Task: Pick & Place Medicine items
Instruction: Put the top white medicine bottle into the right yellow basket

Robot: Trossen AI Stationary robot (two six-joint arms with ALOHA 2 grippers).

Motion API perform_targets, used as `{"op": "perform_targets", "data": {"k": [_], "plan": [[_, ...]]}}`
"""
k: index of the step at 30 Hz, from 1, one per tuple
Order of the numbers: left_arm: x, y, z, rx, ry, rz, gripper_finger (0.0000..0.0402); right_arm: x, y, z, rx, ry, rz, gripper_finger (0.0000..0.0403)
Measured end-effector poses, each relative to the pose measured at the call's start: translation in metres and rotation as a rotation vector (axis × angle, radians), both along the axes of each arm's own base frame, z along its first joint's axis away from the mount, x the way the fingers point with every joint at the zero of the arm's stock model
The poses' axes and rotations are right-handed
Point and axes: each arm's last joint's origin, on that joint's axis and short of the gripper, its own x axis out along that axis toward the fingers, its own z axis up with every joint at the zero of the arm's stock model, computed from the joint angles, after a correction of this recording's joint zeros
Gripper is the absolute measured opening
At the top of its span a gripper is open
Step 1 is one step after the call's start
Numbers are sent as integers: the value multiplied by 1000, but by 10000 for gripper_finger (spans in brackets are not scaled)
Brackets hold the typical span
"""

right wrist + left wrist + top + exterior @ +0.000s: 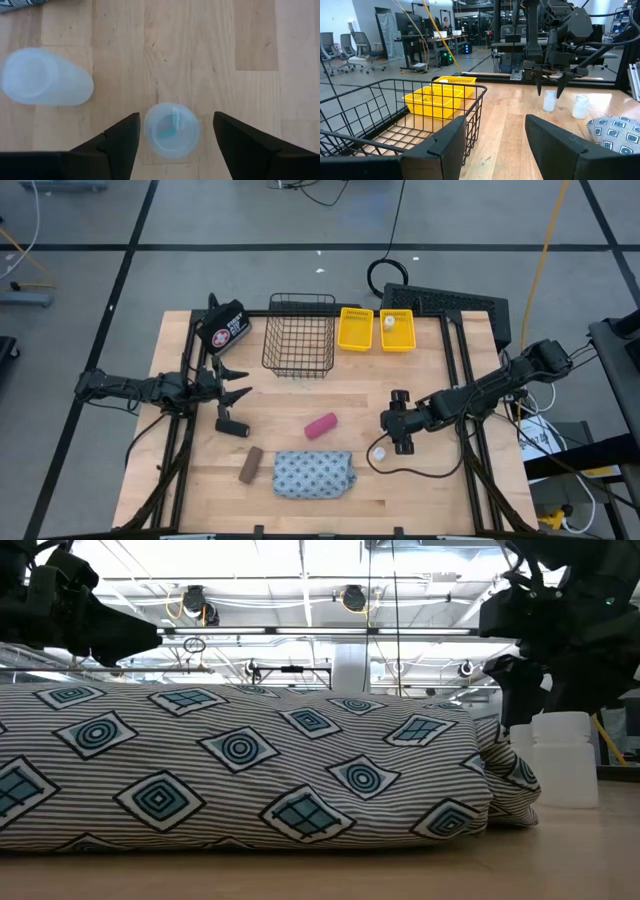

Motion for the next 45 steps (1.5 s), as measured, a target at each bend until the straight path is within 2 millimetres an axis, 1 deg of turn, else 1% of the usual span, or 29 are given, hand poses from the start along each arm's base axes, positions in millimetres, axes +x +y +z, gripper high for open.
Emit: {"op": "perform_targets", "data": {"k": [9, 13, 18, 37, 45], "plan": [[0, 0, 0, 0, 1, 0, 214, -3, -1, 8, 13, -33, -1, 239], [0, 0, 0, 0, 0, 0, 214, -5, -2, 9, 26, -29, -26, 238], [0, 0, 0, 0, 0, 0, 214, -6, 0, 8, 103, 2, -12, 237], [0, 0, 0, 0, 0, 0, 214, -4, 1, 9, 105, -17, -28, 237], [0, 0, 0, 0, 0, 0, 214, -4, 1, 9, 95, -24, -13, 224]]}}
